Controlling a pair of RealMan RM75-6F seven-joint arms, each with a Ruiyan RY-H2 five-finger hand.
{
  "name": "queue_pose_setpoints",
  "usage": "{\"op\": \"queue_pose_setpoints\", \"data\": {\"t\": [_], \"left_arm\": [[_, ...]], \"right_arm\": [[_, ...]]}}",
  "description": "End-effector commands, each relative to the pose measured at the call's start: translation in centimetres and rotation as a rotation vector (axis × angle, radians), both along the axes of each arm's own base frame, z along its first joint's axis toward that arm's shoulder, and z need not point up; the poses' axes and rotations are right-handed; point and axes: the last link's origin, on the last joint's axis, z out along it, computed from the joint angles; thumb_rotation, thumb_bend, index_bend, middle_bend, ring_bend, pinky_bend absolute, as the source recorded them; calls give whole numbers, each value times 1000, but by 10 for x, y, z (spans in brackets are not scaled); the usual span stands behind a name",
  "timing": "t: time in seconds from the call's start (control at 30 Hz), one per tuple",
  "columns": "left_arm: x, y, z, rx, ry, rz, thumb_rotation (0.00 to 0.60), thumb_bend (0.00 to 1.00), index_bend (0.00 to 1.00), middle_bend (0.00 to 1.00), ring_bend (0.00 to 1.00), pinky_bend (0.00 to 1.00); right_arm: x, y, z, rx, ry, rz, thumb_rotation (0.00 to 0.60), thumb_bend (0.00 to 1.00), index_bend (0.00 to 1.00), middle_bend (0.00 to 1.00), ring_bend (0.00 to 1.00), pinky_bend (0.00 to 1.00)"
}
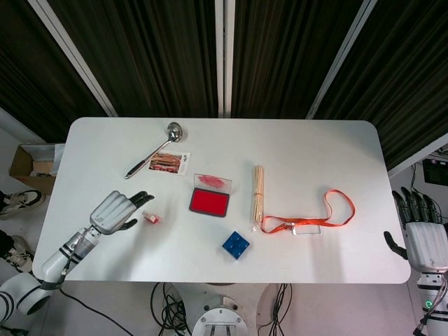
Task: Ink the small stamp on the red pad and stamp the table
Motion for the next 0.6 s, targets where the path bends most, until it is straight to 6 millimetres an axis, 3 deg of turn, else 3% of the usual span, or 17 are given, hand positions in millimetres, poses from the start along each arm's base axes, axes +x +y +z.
{"op": "queue_pose_setpoints", "data": {"t": [0.03,0.3,0.6], "left_arm": [[-2,1,-14,-44,24,-5,600,223,237,275,913,960],[-13,7,-27,-38,28,10,600,224,272,274,913,960],[-22,10,-45,-59,26,-35,600,243,384,356,917,960]], "right_arm": [[-1,0,0,1,-2,-3,600,199,0,0,0,0],[-2,-3,-4,17,-3,-10,600,200,0,0,0,0],[-2,-3,-2,14,2,-13,600,200,0,0,0,0]]}}
